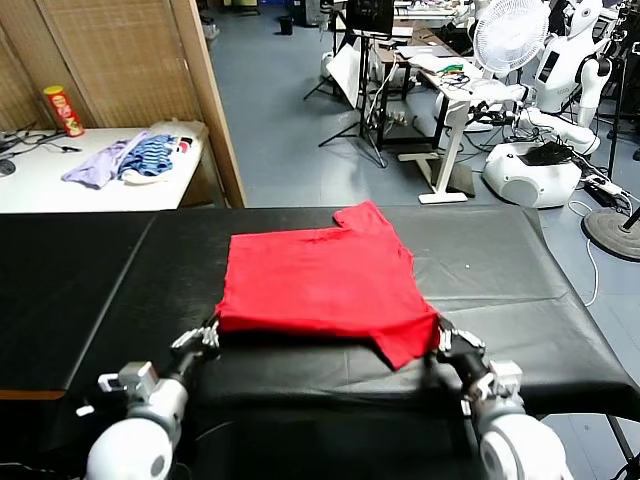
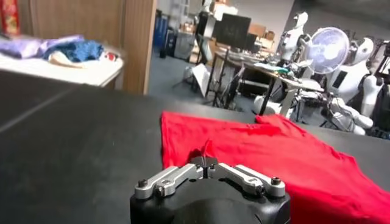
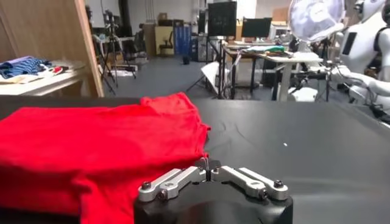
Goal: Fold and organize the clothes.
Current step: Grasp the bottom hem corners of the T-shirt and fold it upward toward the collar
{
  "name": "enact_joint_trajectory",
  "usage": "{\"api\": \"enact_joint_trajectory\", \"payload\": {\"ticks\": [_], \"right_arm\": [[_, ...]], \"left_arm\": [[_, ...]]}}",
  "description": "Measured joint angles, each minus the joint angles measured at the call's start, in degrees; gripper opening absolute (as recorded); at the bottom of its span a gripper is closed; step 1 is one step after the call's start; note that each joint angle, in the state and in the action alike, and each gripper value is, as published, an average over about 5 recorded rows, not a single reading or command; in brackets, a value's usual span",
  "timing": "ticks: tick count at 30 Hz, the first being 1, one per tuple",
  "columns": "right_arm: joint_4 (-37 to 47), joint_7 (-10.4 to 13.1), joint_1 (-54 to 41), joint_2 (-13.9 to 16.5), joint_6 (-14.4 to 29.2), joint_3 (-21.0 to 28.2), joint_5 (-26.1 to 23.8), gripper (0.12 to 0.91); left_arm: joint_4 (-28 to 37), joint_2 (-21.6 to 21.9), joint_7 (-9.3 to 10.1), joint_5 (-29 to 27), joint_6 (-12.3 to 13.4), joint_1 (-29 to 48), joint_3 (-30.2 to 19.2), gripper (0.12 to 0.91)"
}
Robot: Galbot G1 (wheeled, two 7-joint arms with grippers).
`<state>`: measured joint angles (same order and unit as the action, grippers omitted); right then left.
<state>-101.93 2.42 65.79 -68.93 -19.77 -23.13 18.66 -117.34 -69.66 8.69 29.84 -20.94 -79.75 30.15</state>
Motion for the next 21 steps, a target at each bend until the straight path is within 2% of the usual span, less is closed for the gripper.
{"api": "enact_joint_trajectory", "payload": {"ticks": [7,10,15,18,21], "right_arm": [[7.0,-2.5,-7.2,-0.5,1.7,4.2,0.1,0.122],[7.2,-2.8,-7.6,-0.1,0.5,4.6,0.5,0.179],[3.5,-2.3,-4.8,1.1,-1.8,3.6,1.6,0.445],[-0.4,-2.1,-1.6,1.8,-2.4,2.5,1.7,0.611],[-4.0,-2.2,1.8,2.4,-2.6,1.5,1.2,0.743]], "left_arm": [[6.6,1.2,-0.06,-2.2,0.1,5.3,-1.1,0.125],[8.3,1.5,-0.14,-2.7,0.0,6.8,-1.4,0.125],[9.2,1.6,-0.52,-3.6,-0.3,7.5,-1.5,0.148],[8.9,1.5,-0.7,-4.1,-0.4,7.1,-1.2,0.266],[8.2,1.6,-0.76,-4.4,-0.6,6.2,-0.8,0.434]]}}
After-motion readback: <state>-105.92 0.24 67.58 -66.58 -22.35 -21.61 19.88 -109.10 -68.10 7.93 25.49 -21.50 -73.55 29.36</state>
